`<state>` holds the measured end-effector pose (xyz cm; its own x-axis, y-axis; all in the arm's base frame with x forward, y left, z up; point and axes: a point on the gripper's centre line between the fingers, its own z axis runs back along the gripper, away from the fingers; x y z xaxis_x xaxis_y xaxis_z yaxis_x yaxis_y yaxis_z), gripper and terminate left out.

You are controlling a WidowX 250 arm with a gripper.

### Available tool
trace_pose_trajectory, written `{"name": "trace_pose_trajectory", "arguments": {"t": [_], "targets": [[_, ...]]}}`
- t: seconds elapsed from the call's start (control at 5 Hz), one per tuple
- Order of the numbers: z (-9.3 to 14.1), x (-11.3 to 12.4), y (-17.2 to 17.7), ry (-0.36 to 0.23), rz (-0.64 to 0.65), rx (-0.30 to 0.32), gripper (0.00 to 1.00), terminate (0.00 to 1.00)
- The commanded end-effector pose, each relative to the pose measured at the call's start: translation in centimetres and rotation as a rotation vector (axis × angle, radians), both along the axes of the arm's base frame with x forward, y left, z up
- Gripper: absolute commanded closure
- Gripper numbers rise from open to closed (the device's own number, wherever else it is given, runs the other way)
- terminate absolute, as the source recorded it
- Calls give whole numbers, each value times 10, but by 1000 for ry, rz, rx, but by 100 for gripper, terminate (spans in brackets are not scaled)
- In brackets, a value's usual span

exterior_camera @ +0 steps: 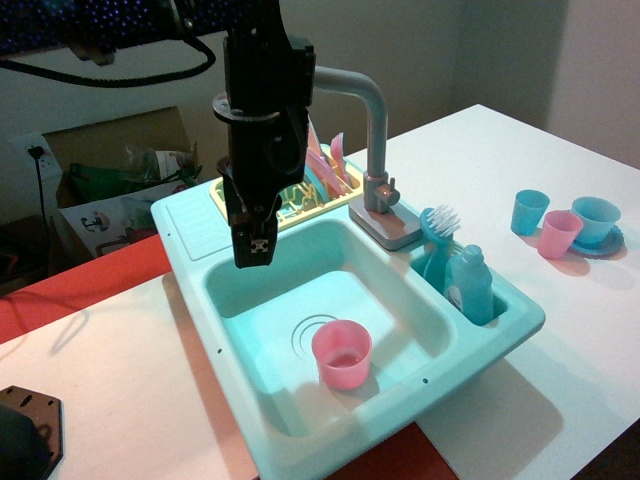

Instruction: Move faucet front to left

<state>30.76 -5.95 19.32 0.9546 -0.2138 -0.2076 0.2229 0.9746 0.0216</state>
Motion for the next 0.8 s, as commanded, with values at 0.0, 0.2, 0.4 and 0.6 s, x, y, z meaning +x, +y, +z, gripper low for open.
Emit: {"name": "trace_pose_trajectory", "arguments": {"t": [0.0,0.2,0.4,0.6], "targets": [[0,0,0,0,0,0,0,0],[-6,-2,4,2,-5,-1,0,0],[-1,1,7,-16,-37,-19,0,0],[27,15,10,-60,-39,-14,0,0]]}}
